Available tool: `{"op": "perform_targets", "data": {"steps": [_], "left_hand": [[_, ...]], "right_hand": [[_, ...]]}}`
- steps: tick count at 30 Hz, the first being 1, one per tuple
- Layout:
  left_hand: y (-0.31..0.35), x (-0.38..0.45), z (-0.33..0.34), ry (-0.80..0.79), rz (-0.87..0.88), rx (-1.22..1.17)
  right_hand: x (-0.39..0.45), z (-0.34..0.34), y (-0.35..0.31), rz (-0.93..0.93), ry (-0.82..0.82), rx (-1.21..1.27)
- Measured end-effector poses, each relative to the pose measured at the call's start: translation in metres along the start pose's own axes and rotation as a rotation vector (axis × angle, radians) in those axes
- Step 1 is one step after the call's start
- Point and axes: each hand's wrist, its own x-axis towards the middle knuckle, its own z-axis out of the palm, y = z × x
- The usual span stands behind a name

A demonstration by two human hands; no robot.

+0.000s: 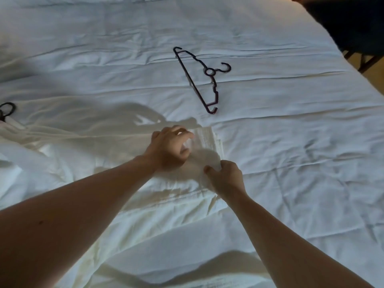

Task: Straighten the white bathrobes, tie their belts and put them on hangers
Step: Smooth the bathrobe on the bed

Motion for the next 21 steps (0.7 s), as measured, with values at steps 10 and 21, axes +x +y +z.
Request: {"op": "perform_targets", "data": {"steps": [10,21], "left_hand": [[0.027,0.045,0.005,0.003,-0.079,0.069],[0.008,-0.026,0.007,0.307,-0.193,0.105]], "right_hand": [[-0.025,-0.013,0.006,-0.226,0.212,0.217],[-0.044,0.021,-0.004,-0.476,0.337,-0.392]]}}
